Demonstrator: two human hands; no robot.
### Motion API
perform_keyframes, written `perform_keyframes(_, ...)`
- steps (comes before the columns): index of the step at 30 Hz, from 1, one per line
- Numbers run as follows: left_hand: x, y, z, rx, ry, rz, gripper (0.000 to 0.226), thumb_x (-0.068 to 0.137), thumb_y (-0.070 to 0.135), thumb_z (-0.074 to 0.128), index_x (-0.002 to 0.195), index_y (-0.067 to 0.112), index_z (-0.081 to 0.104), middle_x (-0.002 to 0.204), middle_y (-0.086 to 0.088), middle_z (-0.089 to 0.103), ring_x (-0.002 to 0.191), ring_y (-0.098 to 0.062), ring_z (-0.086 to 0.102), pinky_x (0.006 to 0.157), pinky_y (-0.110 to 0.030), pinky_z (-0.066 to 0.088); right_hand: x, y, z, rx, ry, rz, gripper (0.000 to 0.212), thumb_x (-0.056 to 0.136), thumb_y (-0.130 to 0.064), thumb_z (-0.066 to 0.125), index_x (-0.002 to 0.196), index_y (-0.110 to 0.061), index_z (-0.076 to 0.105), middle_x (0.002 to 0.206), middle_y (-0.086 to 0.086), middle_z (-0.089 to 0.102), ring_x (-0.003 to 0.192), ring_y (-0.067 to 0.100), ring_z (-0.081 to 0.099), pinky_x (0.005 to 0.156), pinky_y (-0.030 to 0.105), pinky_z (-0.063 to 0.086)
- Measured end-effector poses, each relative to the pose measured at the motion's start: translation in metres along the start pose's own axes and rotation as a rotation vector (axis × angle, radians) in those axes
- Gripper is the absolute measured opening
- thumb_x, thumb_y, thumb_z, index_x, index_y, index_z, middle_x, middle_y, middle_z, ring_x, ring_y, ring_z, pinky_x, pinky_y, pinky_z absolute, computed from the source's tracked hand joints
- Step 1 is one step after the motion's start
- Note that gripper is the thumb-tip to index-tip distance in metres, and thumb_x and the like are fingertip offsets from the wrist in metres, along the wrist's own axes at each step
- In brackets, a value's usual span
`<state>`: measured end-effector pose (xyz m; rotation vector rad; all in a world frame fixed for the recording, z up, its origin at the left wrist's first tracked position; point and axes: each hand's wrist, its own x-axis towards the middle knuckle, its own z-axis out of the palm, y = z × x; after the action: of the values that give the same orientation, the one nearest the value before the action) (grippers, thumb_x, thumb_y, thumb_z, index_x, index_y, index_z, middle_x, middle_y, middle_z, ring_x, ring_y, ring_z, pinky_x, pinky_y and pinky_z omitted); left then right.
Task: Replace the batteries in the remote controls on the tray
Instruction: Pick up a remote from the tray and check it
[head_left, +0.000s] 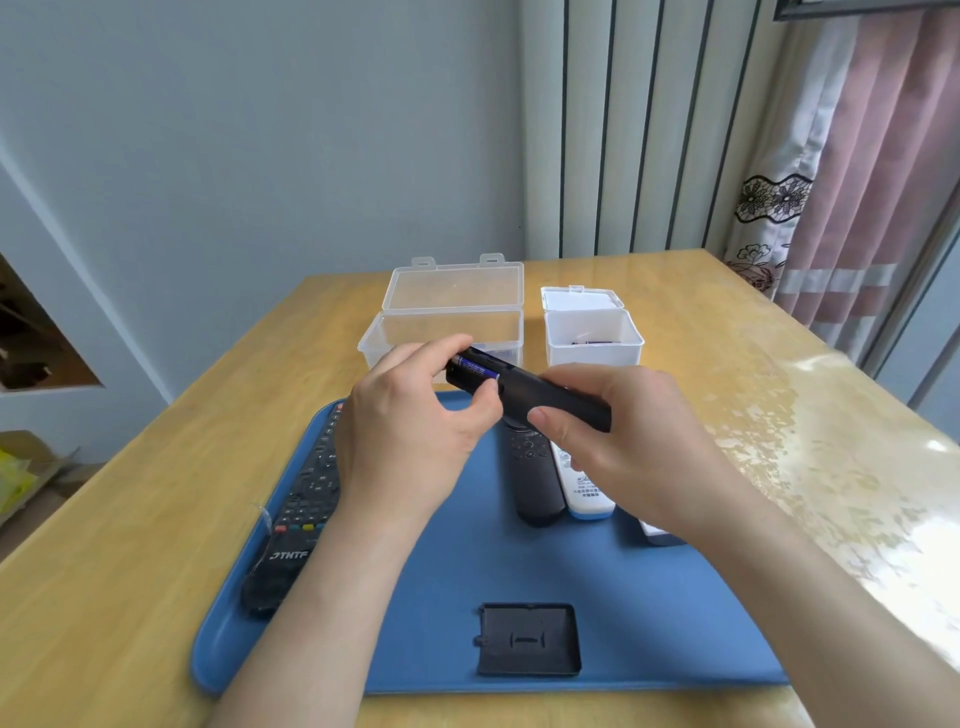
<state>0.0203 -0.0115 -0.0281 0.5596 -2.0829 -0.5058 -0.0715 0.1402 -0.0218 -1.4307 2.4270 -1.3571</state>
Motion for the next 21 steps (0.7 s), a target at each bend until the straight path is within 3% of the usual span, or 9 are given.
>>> perform_keyframes(2, 0.000, 0.000, 0.000, 0.009, 0.001, 0.001, 0.036, 0.070, 0.044, 0.065, 0.105, 0.036, 0.070, 0.092, 0.014, 0.069, 0.073, -0.011, 0.052, 0.062, -0.023, 0.039, -0.001, -0.002, 0.001, -0.025, 0.007, -0.012, 0.011, 0.093, -0.021, 0.062, 0.088, -0.014, 0.069, 0.054, -0.003, 0.052, 0.054, 0.013, 0.047, 0.049, 0.024, 0.036)
perform_keyframes(12, -0.005, 0.001, 0.007, 0.086, 0.076, -0.003, 0.024, 0.065, 0.035, 0.063, 0.087, 0.032, 0.073, 0.078, 0.007, 0.070, 0.067, -0.023, 0.061, 0.055, -0.032, 0.051, -0.003, -0.007, 0.012, -0.053, 0.036, -0.032, 0.020, 0.092, -0.022, 0.062, 0.076, -0.009, 0.063, 0.055, 0.006, 0.051, 0.056, 0.023, 0.042, 0.048, 0.027, 0.028)
perform_keyframes(17, -0.004, 0.002, 0.009, 0.107, 0.080, 0.040, 0.031, 0.072, 0.029, 0.053, 0.092, 0.031, 0.077, 0.081, 0.006, 0.073, 0.066, -0.023, 0.062, 0.055, -0.025, 0.045, -0.001, -0.004, 0.013, 0.031, 0.042, 0.051, 0.024, 0.090, -0.019, 0.061, 0.067, -0.015, 0.059, 0.055, 0.009, 0.057, 0.052, 0.021, 0.052, 0.050, 0.034, 0.038)
perform_keyframes(21, -0.003, -0.005, 0.013, 0.096, -0.001, 0.119, 0.037, 0.080, 0.042, 0.047, 0.104, 0.032, 0.074, 0.094, 0.006, 0.066, 0.075, -0.020, 0.062, 0.058, -0.031, 0.052, 0.001, -0.004, 0.009, 0.347, 0.030, 0.232, 0.021, 0.093, -0.014, 0.061, 0.077, -0.005, 0.072, 0.052, 0.006, 0.062, 0.045, 0.012, 0.052, 0.048, 0.015, 0.037)
